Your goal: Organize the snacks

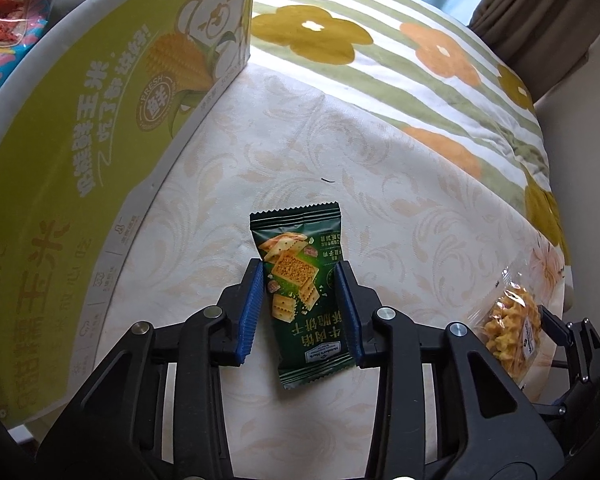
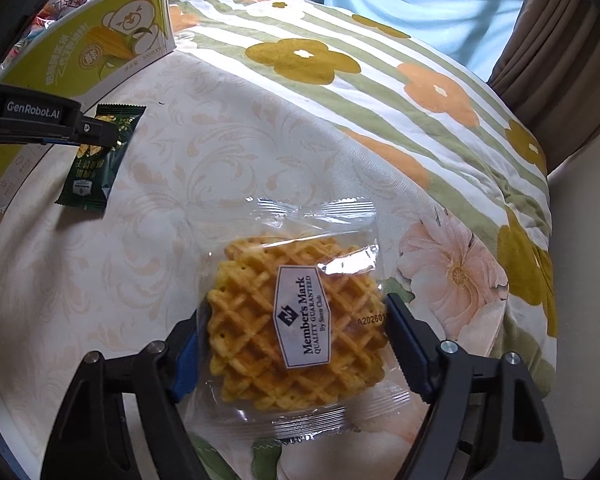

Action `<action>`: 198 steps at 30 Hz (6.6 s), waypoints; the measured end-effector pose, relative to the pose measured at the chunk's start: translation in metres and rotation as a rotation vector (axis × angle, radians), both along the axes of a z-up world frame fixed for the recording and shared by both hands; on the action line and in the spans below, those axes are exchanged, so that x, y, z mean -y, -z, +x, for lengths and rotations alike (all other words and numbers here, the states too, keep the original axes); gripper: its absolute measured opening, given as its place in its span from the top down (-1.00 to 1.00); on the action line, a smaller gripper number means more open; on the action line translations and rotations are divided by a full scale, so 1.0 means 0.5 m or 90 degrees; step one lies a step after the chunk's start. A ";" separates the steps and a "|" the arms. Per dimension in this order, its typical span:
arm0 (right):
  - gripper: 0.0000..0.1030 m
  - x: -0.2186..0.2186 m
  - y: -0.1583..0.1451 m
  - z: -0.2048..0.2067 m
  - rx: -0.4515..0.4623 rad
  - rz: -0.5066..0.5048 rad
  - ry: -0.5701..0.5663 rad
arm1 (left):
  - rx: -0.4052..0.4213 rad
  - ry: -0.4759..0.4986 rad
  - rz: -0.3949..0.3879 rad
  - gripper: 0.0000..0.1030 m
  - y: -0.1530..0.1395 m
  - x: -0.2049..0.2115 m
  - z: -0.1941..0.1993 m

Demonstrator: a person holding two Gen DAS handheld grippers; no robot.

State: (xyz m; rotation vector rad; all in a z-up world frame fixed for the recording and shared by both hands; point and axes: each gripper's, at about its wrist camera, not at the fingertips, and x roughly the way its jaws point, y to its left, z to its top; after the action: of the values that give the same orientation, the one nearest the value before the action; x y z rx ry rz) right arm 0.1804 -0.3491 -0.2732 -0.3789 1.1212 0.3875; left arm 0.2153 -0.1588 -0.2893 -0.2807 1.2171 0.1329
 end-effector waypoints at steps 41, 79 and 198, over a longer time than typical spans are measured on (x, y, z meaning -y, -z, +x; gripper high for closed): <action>-0.40 0.008 -0.030 0.004 0.000 0.051 0.025 | -0.093 0.123 0.082 0.19 0.026 0.080 0.044; -0.40 -0.385 -0.431 -0.030 0.127 0.173 0.036 | 0.176 0.105 0.003 0.19 -0.447 -0.423 -0.104; -0.99 -0.308 -0.646 -0.440 0.417 0.124 0.392 | 0.516 0.220 0.112 -0.99 -0.675 -0.353 -0.506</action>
State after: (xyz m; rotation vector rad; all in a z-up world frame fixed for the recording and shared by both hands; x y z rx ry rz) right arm -0.0397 -0.1949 0.0500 0.0328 0.5054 -0.1727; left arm -0.0377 0.0179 0.0481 0.0435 0.4288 -0.1657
